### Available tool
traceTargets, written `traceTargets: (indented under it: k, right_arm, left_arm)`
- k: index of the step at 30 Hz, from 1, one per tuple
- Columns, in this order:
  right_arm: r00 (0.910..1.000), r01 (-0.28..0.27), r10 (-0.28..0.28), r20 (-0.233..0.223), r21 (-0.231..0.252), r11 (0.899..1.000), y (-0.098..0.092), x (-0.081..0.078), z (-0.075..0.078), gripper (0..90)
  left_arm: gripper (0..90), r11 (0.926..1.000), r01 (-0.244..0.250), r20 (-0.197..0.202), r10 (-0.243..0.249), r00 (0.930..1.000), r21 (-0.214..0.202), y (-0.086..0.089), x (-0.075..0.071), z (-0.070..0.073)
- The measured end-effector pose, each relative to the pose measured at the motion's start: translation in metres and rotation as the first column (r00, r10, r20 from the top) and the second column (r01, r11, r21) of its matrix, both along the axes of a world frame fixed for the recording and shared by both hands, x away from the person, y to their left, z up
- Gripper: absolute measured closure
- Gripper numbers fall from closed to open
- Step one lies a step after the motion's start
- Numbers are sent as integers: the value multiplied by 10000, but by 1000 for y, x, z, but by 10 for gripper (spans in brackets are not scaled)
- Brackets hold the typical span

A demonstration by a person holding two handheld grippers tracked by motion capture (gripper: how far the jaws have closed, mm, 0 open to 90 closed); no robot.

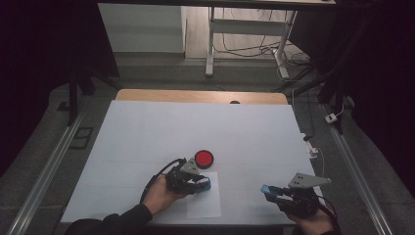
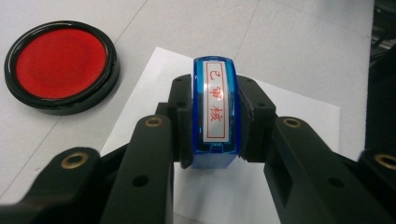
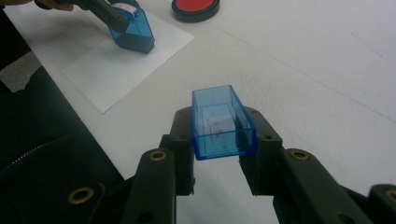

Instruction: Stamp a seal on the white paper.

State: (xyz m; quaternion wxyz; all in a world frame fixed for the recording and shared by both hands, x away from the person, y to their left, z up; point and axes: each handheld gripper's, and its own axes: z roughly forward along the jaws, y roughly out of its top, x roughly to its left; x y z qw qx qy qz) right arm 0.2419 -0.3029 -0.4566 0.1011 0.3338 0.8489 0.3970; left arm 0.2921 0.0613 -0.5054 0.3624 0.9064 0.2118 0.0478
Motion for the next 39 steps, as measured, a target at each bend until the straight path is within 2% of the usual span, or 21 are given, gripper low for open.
traceTargets:
  k: [8, 12, 26, 31, 39]
  right_arm:
    - [10000, 55, -55, 16, -34, 10000, 0, 0, 0, 676]
    - [10000, 60, -60, 2, -34, 10000, 0, 0, 0, 676]
    - [9999, 93, -93, -40, -20, 10000, 1, 1, 0, 676]
    - [10000, 80, -80, -41, -23, 10000, 1, 1, 0, 676]
    - [9999, 86, -86, -63, -32, 10000, 0, 0, 0, 676]
  left_arm:
    - [701, 9999, -156, -88, 156, 9998, 12, -1, -1, 0]
    - [701, 9996, -152, 75, 150, 9999, 244, -3, -3, 1]
    - [700, 9980, -295, 441, 270, 9987, 555, -8, -10, 1]
    - [700, 9983, -308, 300, 293, 9991, 499, -7, -8, 1]
    - [701, 9992, -389, -248, 390, 9989, 51, -2, -2, -2]
